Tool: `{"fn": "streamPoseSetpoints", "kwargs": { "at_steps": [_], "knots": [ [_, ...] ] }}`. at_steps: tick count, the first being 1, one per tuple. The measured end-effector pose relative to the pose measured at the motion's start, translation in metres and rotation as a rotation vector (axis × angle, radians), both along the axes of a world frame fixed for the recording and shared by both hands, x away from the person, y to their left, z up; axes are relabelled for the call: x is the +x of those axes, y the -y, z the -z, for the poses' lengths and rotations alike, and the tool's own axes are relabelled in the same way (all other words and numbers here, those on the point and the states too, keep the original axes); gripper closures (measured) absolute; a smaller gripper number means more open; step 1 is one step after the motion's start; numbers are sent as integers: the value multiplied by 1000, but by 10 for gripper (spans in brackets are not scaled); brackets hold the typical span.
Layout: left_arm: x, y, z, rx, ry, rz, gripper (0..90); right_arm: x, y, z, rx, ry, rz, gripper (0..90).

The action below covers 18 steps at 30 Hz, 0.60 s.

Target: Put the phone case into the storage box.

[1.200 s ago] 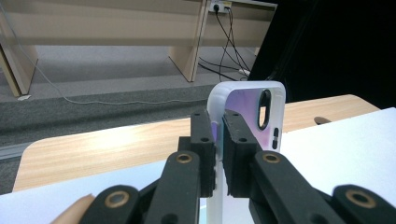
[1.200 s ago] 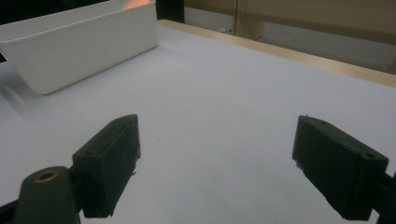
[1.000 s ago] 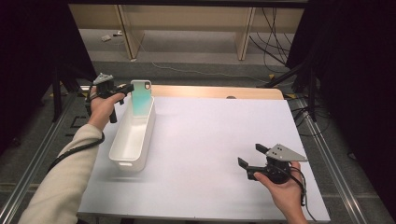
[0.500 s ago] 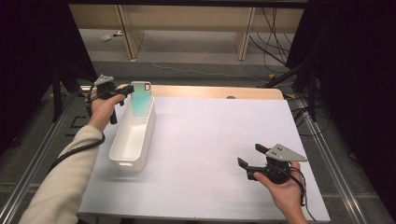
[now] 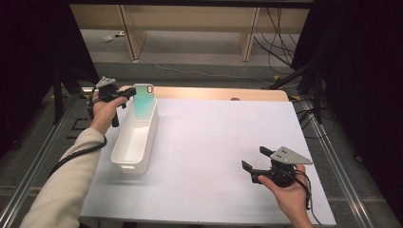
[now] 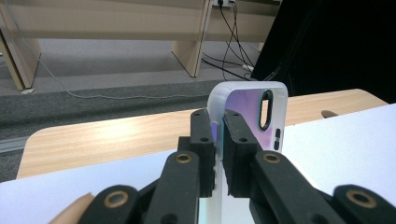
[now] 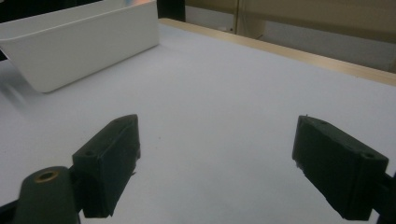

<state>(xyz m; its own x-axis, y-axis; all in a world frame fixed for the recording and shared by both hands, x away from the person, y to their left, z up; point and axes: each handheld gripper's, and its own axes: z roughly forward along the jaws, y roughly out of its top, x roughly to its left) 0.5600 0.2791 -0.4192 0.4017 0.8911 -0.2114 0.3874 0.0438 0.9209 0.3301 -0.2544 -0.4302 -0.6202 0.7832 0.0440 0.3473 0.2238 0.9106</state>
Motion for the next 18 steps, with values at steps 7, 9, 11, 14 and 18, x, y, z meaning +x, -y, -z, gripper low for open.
{"fn": "streamPoseSetpoints", "kwargs": {
  "at_steps": [7, 9, 11, 14, 18],
  "knots": [
    [-1, -2, 3, -7, -5, -3, 832, 0, 1, -1, -23, -11, -4, 163],
    [0, -1, 4, -6, -5, -2, 832, 0, 1, -1, -23, -11, -3, 164],
    [0, -1, 4, -5, -4, 0, 831, 1, 0, 1, -5, 6, -4, 163],
    [0, -1, 5, -7, -9, 1, 831, 0, 1, -1, -23, -11, -4, 163],
    [0, -1, 5, -3, -9, 3, 830, 1, -1, 2, 5, 8, -10, 164]
  ]
}}
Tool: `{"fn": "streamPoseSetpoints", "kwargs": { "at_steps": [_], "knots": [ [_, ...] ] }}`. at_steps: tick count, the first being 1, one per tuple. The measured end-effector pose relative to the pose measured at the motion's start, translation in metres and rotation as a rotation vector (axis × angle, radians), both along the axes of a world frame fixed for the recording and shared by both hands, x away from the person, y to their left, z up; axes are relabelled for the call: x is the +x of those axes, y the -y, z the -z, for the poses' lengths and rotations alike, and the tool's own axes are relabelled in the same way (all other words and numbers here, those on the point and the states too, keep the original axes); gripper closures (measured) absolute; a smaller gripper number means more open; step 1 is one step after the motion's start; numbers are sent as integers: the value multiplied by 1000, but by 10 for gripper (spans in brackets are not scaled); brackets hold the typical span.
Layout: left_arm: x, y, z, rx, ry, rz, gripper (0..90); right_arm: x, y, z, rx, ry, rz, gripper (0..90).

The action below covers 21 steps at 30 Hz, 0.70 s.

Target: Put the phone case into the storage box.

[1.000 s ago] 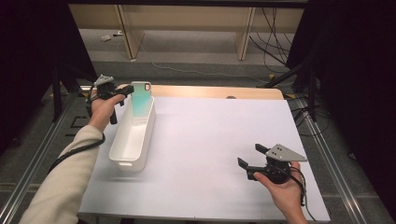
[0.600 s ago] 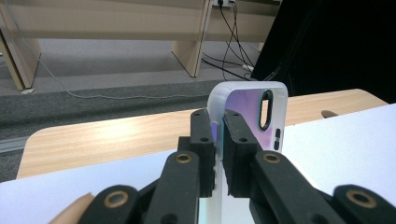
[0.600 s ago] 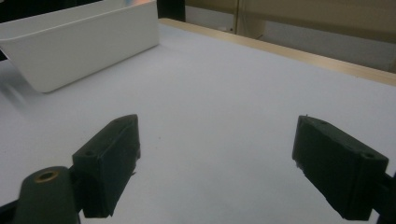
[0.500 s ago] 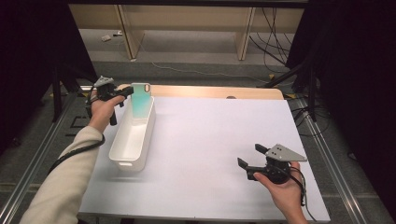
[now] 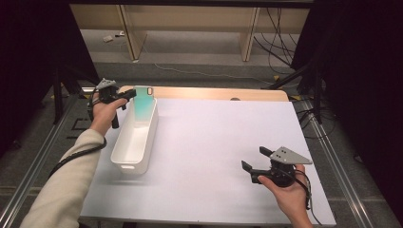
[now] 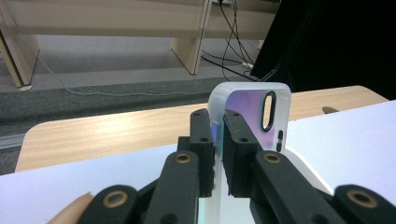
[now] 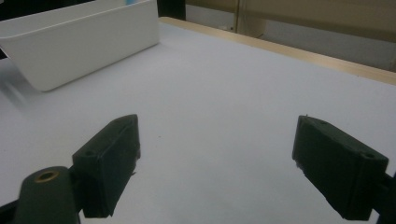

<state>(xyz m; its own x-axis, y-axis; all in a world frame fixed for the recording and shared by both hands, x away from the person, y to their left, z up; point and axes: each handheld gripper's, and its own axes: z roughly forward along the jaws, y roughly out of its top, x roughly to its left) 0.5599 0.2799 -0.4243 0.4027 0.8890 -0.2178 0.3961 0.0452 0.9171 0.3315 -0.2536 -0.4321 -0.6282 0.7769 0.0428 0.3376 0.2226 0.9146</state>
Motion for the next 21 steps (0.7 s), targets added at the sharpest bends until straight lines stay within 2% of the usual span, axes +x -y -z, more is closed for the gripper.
{"fn": "streamPoseSetpoints", "kwargs": {
  "at_steps": [1, 5, 7, 8, 9, 20, 21],
  "knots": [
    [0, 0, 0, 0, -1, 1, 830, -1, 1, -1, -19, -8, 7, 164],
    [0, 0, 2, -2, -6, -1, 827, -1, 1, -1, -20, -8, 6, 163],
    [0, 0, 3, -5, -10, 1, 826, 0, 0, 0, -3, -4, 5, 163],
    [0, 0, 3, -3, -10, 4, 825, -1, 1, -1, -24, -13, 7, 164],
    [1, 0, 3, -2, -12, 3, 825, -1, 0, -1, 1, -13, -1, 164],
    [0, -2, 2, 1, -22, -7, 778, 0, -1, 0, 2, -3, -1, 163],
    [0, -2, 1, 4, -24, -8, 767, -1, 0, -1, -10, -16, 5, 164]
  ]
}}
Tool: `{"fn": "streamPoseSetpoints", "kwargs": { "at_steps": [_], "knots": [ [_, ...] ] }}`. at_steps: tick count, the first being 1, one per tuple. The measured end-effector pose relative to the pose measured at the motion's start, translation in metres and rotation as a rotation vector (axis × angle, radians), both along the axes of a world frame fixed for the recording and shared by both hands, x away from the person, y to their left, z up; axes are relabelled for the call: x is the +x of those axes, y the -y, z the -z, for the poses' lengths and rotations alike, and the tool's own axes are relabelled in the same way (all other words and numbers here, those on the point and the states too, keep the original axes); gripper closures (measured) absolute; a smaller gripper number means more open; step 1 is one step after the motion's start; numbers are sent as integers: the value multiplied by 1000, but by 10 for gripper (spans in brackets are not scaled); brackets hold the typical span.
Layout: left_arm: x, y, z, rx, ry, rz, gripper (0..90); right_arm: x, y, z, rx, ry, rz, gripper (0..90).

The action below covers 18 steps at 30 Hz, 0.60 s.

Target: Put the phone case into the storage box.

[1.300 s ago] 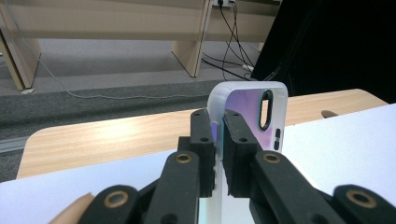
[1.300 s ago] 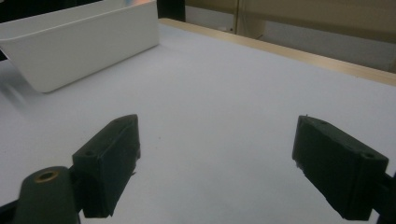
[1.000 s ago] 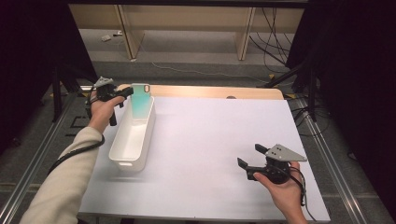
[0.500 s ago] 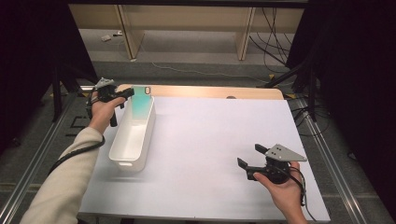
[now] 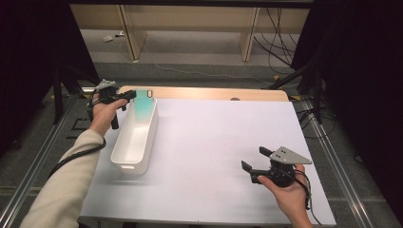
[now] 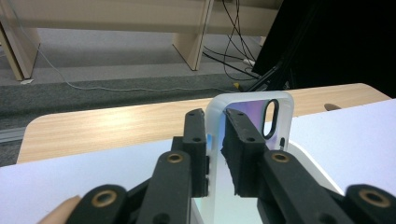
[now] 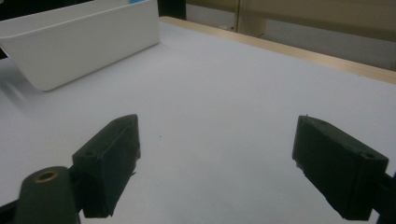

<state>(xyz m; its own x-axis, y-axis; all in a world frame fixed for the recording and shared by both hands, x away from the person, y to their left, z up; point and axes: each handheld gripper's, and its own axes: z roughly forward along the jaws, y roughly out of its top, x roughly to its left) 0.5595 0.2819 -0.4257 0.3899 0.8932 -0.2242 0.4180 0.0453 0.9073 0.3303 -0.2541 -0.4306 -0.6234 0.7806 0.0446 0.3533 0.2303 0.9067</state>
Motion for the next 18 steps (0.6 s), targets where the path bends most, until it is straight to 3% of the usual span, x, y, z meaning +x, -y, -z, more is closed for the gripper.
{"fn": "streamPoseSetpoints", "kwargs": {
  "at_steps": [7, 11, 12, 18],
  "knots": [
    [-3, 1, -4, 13, -30, -3, 592, 1, -1, 2, 14, 12, -8, 164],
    [-5, 2, -5, 18, -35, -8, 515, 1, 0, 1, -4, 3, -5, 163],
    [-6, 2, -6, 13, -37, -9, 498, 1, -1, 2, 14, 13, -7, 164],
    [-13, 3, -12, 15, -27, -4, 397, 1, -1, 1, 18, 2, -7, 164]
  ]
}}
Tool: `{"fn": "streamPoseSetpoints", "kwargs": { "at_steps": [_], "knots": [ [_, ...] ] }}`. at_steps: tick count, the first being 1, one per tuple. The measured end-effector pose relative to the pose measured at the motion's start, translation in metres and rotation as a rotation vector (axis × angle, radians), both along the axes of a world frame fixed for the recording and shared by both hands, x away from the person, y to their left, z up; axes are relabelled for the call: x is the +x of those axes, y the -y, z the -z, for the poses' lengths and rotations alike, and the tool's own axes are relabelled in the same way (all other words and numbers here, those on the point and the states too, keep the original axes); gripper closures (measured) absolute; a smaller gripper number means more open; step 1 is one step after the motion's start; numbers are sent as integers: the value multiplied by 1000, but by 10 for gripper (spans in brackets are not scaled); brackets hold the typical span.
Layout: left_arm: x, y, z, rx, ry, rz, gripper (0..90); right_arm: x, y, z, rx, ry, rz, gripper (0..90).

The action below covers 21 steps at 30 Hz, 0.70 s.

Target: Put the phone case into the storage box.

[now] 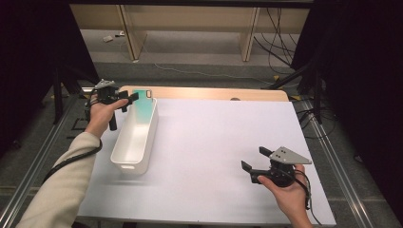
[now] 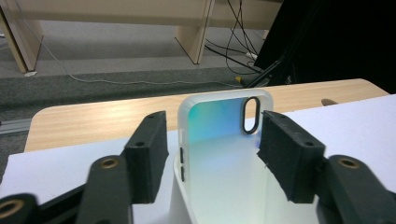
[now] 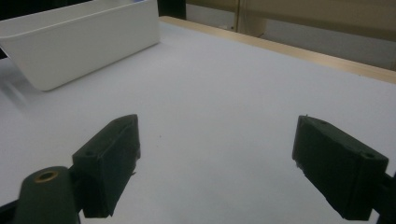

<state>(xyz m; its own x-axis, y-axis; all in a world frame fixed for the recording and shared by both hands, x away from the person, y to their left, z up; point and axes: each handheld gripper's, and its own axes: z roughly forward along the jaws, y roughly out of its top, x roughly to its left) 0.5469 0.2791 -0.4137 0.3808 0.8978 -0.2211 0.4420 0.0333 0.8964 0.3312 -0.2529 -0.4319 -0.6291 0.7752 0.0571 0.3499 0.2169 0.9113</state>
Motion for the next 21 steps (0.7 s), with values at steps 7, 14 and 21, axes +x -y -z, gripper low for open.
{"fn": "streamPoseSetpoints", "kwargs": {
  "at_steps": [7, 14, 21],
  "knots": [
    [-8, 0, -3, 15, 12, -4, 283, 0, 0, 1, -5, 10, 1, 163],
    [-18, -3, -6, 4, 21, -8, 198, 0, 1, 0, -3, 5, 2, 163],
    [-29, -7, -10, -7, 35, 0, 184, 0, 0, 0, -3, 6, 3, 163]
  ]
}}
